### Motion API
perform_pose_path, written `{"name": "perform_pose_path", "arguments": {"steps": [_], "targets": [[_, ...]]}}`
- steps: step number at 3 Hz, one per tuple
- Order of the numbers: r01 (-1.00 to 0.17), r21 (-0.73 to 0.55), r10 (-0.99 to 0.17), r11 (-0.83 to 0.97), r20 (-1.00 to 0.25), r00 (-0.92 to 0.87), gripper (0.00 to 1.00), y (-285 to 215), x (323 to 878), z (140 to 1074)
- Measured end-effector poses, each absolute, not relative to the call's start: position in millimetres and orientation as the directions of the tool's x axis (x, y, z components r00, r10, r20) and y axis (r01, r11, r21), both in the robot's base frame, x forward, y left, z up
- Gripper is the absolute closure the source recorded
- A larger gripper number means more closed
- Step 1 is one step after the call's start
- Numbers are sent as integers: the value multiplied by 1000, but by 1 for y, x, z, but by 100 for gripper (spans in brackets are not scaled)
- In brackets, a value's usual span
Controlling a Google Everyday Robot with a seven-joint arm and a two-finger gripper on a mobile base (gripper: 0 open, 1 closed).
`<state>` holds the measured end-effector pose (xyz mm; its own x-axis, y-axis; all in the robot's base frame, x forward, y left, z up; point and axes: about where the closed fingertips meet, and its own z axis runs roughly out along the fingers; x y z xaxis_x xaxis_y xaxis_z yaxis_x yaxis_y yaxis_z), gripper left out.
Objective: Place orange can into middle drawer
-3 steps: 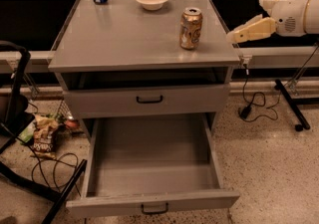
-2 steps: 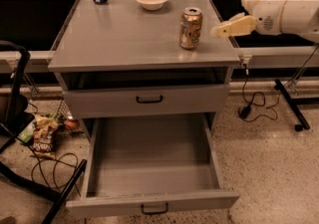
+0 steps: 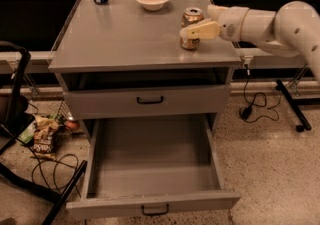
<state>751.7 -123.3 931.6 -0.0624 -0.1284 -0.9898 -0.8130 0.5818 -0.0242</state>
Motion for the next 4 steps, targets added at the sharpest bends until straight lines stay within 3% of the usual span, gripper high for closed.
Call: {"name": "perform_pose_path", "arguments": {"steps": [1,2,4], "targets": [[-825,-28,-86,564,-996,-25,0,-92,771,916],[-826,-32,-88,563,-996,-21,18,-91,772,915],[-826,-32,-88,563,-996,-21,64,-91,772,915]]}}
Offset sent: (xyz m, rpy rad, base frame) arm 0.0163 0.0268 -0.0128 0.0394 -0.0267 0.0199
